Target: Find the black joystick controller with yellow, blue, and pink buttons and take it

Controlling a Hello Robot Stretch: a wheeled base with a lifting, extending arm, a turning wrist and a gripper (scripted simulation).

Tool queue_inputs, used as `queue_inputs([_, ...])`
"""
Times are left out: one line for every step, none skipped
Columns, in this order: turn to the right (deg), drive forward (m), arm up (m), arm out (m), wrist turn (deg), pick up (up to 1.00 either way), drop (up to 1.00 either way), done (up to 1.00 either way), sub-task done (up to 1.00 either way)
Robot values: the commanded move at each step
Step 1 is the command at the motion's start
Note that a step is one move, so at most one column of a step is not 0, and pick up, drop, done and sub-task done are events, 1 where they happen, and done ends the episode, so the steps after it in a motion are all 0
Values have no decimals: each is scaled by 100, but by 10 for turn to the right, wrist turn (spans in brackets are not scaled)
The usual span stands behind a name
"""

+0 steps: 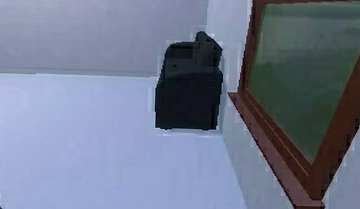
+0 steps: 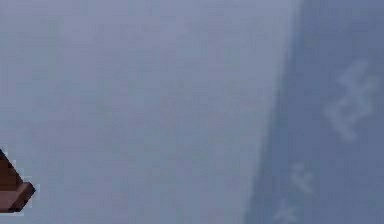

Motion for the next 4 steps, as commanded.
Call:
queue_inputs([0, 50, 0, 0, 0, 0, 0, 0, 0])
queue_inputs([-390, 0, 0, 0, 0, 0, 0, 0, 0])
queue_inputs([0, 30, 0, 0, 0, 0, 0, 0, 0])
queue_inputs([-60, 0, 0, 0, 0, 0, 0, 0, 0])
